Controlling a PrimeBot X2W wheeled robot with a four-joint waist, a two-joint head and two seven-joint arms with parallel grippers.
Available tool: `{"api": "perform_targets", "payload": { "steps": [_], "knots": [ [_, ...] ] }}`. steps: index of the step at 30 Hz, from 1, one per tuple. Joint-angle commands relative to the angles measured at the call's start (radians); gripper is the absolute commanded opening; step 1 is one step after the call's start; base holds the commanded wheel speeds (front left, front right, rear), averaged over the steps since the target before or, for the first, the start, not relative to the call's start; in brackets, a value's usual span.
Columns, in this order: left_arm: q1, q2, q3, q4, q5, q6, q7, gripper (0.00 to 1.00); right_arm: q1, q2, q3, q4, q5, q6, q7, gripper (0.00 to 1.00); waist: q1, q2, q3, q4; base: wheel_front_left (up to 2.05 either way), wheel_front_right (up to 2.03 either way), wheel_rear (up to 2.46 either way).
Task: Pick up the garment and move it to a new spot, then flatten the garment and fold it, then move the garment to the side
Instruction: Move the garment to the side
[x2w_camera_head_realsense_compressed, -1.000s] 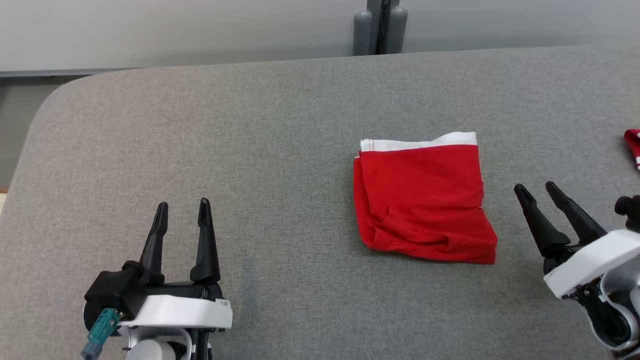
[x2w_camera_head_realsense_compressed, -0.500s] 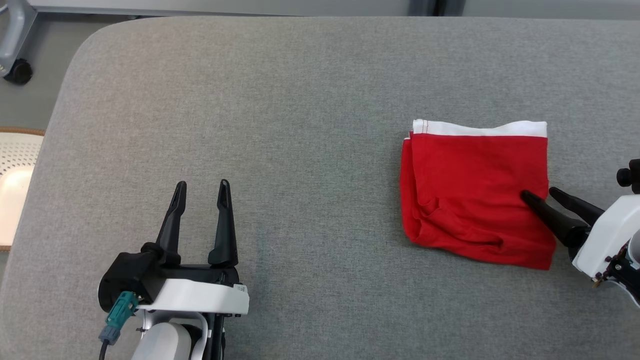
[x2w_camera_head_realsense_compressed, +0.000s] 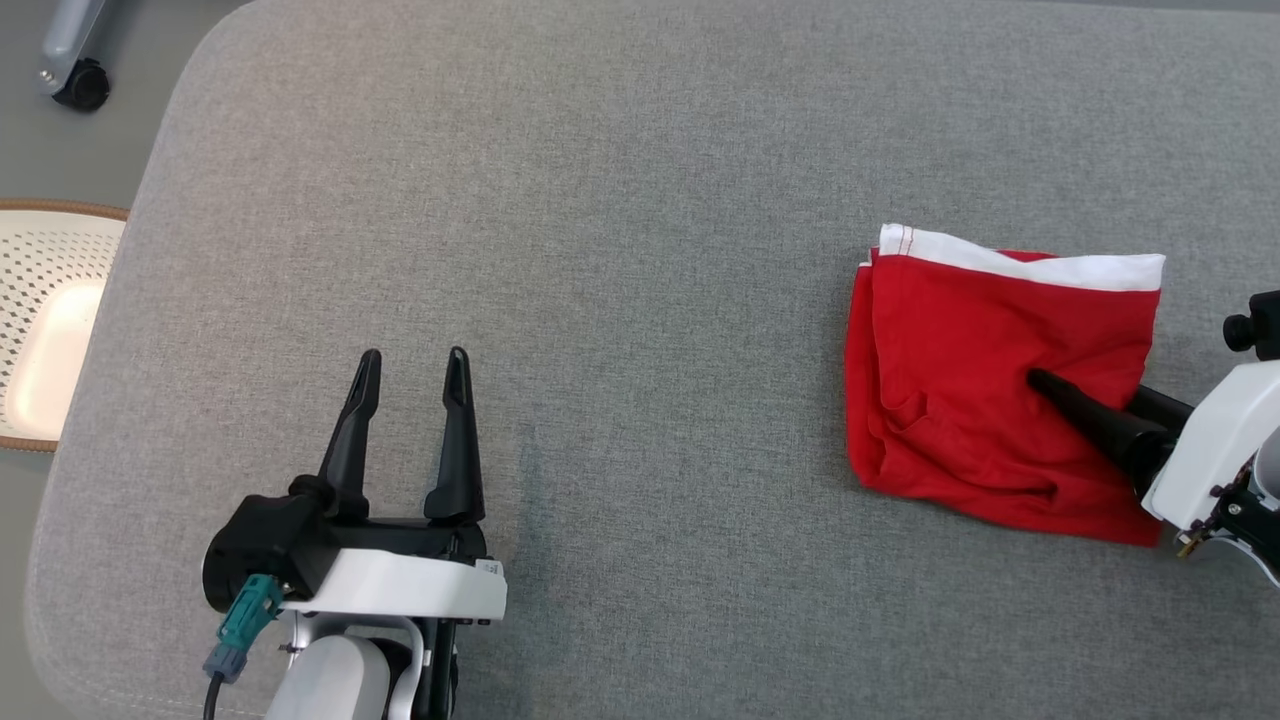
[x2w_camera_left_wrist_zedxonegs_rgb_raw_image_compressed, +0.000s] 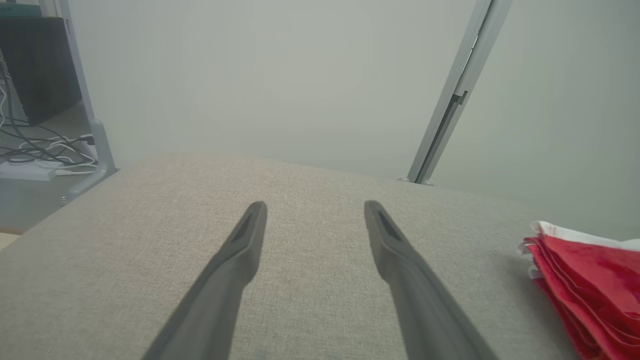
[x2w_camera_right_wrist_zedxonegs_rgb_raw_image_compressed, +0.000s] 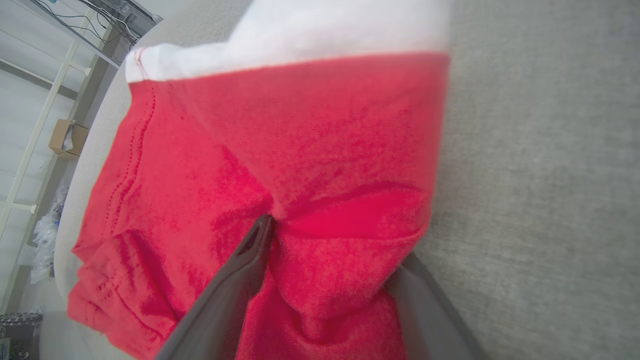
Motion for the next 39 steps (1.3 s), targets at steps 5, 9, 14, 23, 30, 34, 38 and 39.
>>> {"api": "perform_targets", "payload": {
  "steps": [5, 9, 14, 23, 30, 34, 38, 39],
  "knots": [
    [-0.022, 0.004, -0.008, -0.005, 0.002, 0.009, -0.001, 1.0, -0.037, 0.005, 0.063, 0.009, 0.031, 0.0, -0.024, 1.0, 0.0, 0.0, 0.013, 0.002, 0.0, 0.0, 0.0],
    [-0.03, 0.004, -0.011, -0.002, -0.001, 0.011, -0.001, 1.0, -0.063, 0.004, 0.099, 0.017, 0.044, 0.0, -0.041, 0.7, 0.0, 0.0, 0.02, 0.0, 0.0, 0.0, 0.0],
    [-0.035, 0.004, -0.015, 0.001, -0.003, 0.012, -0.001, 1.0, -0.096, -0.003, 0.14, 0.018, 0.052, 0.0, -0.069, 0.0, 0.0, 0.0, 0.021, -0.004, 0.0, 0.0, 0.0],
    [-0.028, 0.004, -0.009, 0.018, -0.006, 0.002, -0.001, 1.0, -0.138, -0.042, 0.211, 0.019, 0.071, 0.0, -0.117, 0.0, 0.0, 0.0, -0.007, -0.025, 0.0, 0.0, 0.0],
    [-0.031, 0.004, -0.001, 0.018, -0.012, -0.005, -0.001, 1.0, -0.17, -0.099, 0.254, -0.001, 0.068, 0.0, -0.125, 0.0, 0.0, 0.0, -0.022, -0.062, 0.0, 0.0, 0.0],
    [-0.047, 0.004, -0.001, 0.02, -0.017, -0.008, -0.001, 1.0, -0.196, -0.168, 0.272, -0.022, 0.065, 0.0, -0.119, 0.0, 0.0, 0.0, -0.018, -0.089, 0.0, 0.0, 0.0],
    [-0.061, 0.004, -0.005, 0.023, -0.026, -0.011, -0.001, 1.0, -0.212, -0.247, 0.282, -0.044, 0.076, 0.0, -0.104, 0.0, 0.0, 0.0, -0.005, -0.121, 0.0, 0.0, 0.0],
    [-0.064, 0.004, -0.007, 0.024, -0.026, -0.012, -0.001, 1.0, -0.218, -0.268, 0.285, -0.05, 0.076, 0.0, -0.1, 0.0, 0.0, 0.0, -0.001, -0.129, 0.0, 0.0, 0.0]
  ]
}}
